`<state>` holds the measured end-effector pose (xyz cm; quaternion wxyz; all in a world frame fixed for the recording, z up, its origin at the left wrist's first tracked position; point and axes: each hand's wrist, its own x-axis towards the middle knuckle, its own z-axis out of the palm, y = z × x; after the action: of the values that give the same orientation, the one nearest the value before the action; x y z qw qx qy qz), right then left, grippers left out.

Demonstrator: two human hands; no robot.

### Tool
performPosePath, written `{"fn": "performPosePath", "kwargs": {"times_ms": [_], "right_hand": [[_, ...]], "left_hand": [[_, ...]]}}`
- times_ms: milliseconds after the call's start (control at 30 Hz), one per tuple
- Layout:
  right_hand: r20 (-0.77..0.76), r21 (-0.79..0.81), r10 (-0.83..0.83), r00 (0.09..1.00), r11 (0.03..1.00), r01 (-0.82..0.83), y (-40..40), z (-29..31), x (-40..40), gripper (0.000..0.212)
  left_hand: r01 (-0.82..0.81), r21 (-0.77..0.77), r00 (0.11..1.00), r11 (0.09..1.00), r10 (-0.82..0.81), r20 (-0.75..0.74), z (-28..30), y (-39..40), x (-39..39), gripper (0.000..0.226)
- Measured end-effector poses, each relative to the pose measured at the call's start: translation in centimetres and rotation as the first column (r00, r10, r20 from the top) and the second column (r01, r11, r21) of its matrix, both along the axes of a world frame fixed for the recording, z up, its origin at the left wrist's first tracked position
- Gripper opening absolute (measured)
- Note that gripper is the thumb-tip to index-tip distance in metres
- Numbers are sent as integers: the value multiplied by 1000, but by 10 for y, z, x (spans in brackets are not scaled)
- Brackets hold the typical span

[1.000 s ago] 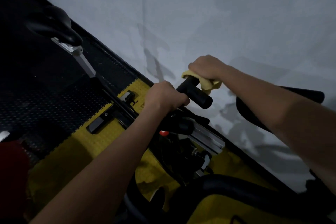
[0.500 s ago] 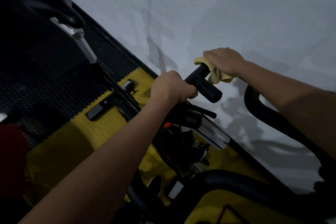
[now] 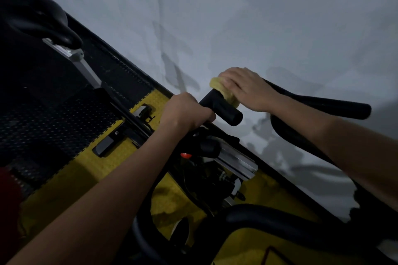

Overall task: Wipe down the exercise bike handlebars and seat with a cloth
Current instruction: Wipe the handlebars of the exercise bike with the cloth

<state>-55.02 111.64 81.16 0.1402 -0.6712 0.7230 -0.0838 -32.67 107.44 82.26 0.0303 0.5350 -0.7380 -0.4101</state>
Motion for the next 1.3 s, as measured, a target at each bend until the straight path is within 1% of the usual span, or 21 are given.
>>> {"fn": "performPosePath", "kwargs": {"times_ms": [33, 100, 167, 233, 300, 433, 500, 600, 633, 667, 733, 767, 800, 867, 900, 933, 967, 1033, 1067, 1167, 1300], "right_hand": [[-29, 19, -27, 999, 999, 28, -3, 2, -8, 43], [-74, 83, -166, 983, 982, 172, -16, 5, -15, 47], [-149, 158, -335, 930, 921, 357, -37, 10, -13, 54], [-235, 207, -421, 876, 859, 469, -57, 9, -10, 48], [-236, 210, -421, 876, 858, 469, -64, 7, -8, 51], [-118, 191, -378, 918, 899, 395, -32, 13, -28, 80], [-108, 225, -350, 930, 903, 366, -17, 17, -40, 81], [-117, 263, -311, 943, 906, 331, -9, 20, -49, 75], [-133, 269, -303, 944, 905, 329, -6, 22, -50, 71], [-151, 275, -296, 943, 904, 328, -2, 23, -51, 66], [-176, 296, -288, 941, 896, 329, 7, 26, -55, 61], [-183, 308, -287, 940, 892, 332, 12, 27, -58, 62], [-189, 320, -288, 939, 886, 337, 16, 29, -61, 66], [-198, 344, -301, 933, 870, 354, 24, 31, -66, 72], [-197, 361, -309, 931, 860, 361, 27, 34, -68, 74], [-191, 384, -318, 929, 847, 369, 30, 36, -71, 75], [-182, 404, -329, 927, 834, 375, 33, 40, -74, 75], [-184, 432, -340, 922, 815, 387, 36, 43, -76, 76], [-207, 438, -334, 919, 809, 393, 36, 43, -75, 75], [-317, 385, -257, 913, 844, 372, 23, 37, -65, 64], [-332, 291, -193, 923, 910, 295, -3, 25, -55, 39]], "left_hand": [[1, -2, 1000, 1000, -1, 4, 0, 0, 0, 34], [-1, -2, 1000, 1000, 1, 6, -1, 0, 0, 33], [-4, -13, 1000, 1000, 4, 9, 0, -1, -1, 34], [-2, -32, 1000, 999, 3, 28, 0, -2, -1, 35], [0, -30, 999, 1000, 2, 37, 0, -2, -1, 34], [2, -41, 999, 999, 0, 50, 1, -1, -1, 33], [18, -51, 998, 999, -15, 59, 3, -1, -1, 32], [57, -93, 997, 994, -53, 50, 2, 1, 1, 32], [81, -147, 996, 986, -76, 38, 2, 2, 2, 32], [125, -242, 992, 962, -121, 35, 1, 3, 4, 32], [234, -446, 968, 864, -248, 28, 0, 3, 7, 37], [261, -488, 954, 833, -300, -2, 1, 3, 9, 41], [261, -480, 943, 837, -328, -61, 3, 3, 9, 47], [210, -392, 924, 896, -313, -218, 9, 6, 5, 62], [203, -341, 923, 918, -296, -248, 12, 9, 0, 66], [214, -292, 931, 932, -285, -227, 15, 11, -8, 68], [234, -248, 945, 940, -279, -169, 17, 11, -18, 67], [261, -201, 962, 944, -272, -27, 18, 9, -36, 56], [265, -190, 964, 945, -267, 15, 19, 6, -43, 49], [216, -110, 976, 970, -217, 1, 18, -3, -53, 34], [181, -55, 983, 982, -183, -33, 14, -10, -59, 27]]}}
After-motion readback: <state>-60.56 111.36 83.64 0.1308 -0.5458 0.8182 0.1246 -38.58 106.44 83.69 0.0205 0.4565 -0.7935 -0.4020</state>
